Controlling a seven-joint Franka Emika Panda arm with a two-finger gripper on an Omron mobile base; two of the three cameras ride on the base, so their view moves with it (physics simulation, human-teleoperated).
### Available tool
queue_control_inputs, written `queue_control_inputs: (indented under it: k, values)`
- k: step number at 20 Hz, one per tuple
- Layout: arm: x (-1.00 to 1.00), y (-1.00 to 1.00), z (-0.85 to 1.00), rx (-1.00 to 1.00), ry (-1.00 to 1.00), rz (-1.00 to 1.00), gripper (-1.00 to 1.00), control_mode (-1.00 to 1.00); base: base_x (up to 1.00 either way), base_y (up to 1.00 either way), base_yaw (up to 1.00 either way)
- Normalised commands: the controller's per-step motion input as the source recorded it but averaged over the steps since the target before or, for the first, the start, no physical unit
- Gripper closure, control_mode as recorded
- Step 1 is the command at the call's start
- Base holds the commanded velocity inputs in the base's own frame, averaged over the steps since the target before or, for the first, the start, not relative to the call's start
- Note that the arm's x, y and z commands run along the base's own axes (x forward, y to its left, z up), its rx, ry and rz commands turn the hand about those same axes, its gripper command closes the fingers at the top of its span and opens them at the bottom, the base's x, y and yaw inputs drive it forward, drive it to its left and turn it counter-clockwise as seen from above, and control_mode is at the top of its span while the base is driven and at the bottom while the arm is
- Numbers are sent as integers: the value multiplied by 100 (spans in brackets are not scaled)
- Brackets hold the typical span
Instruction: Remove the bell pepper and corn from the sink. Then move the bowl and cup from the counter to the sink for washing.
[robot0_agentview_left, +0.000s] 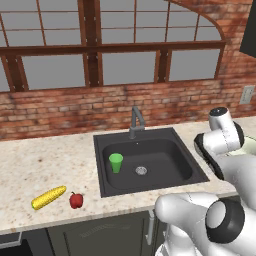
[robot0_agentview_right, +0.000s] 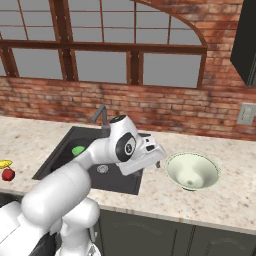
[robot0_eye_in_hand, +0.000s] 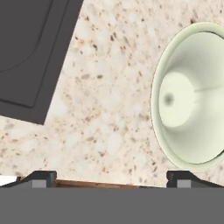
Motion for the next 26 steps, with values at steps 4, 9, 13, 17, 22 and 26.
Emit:
queue_control_inputs:
  k: [4, 9, 13, 17, 22, 26]
  values:
    - [15, -25, -8, -3, 0, -4, -100, -100, 0, 0, 0]
    - [15, -22, -10, -3, 0, -2, -100, -100, 0, 0, 0]
    - [16, -19, -12, -3, 0, 0, -100, -100, 0, 0, 0]
    - [18, -17, -15, -1, 0, 0, -100, -100, 0, 0, 0]
    - [18, -12, -17, 0, 0, 0, -100, -100, 0, 0, 0]
    - [17, -6, -18, 0, 0, 0, -100, -100, 0, 0, 0]
